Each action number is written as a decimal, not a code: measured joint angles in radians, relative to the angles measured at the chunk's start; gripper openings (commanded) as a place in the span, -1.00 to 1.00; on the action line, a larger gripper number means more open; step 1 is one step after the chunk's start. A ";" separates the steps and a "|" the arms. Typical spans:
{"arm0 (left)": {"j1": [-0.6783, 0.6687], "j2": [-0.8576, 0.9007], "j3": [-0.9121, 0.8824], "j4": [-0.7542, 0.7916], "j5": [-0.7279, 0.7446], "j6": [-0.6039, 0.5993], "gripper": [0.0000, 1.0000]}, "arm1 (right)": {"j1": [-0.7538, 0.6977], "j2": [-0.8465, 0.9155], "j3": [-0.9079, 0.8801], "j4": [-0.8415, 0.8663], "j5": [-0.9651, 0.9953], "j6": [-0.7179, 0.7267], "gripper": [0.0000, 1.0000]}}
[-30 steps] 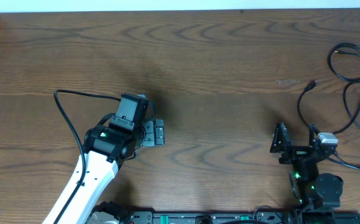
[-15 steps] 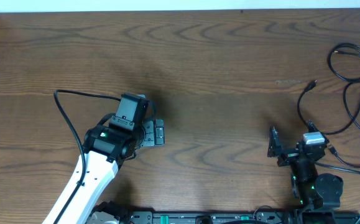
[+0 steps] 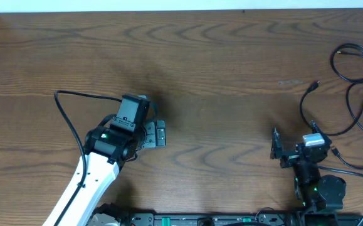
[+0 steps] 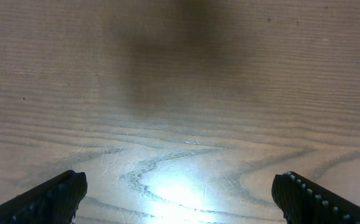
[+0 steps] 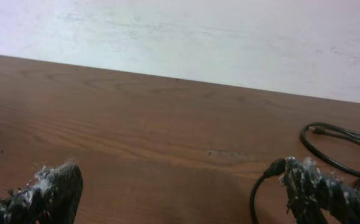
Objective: Untangle cables
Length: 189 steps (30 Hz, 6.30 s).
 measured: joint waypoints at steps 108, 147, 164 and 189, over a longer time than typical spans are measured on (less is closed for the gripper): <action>0.039 -0.538 -0.586 0.698 0.000 0.000 0.99 | 0.000 0.000 0.000 -0.008 0.084 0.116 0.99; 0.286 -1.052 -0.879 0.837 0.066 0.188 0.99 | 0.000 -0.002 0.000 -0.008 0.084 0.116 0.98; 0.334 -1.136 -0.873 0.798 0.158 0.342 0.99 | 0.000 -0.002 0.000 -0.008 0.084 0.116 0.98; 0.334 -1.136 -0.867 0.775 0.058 0.397 0.99 | 0.000 -0.002 0.000 -0.008 0.084 0.116 0.98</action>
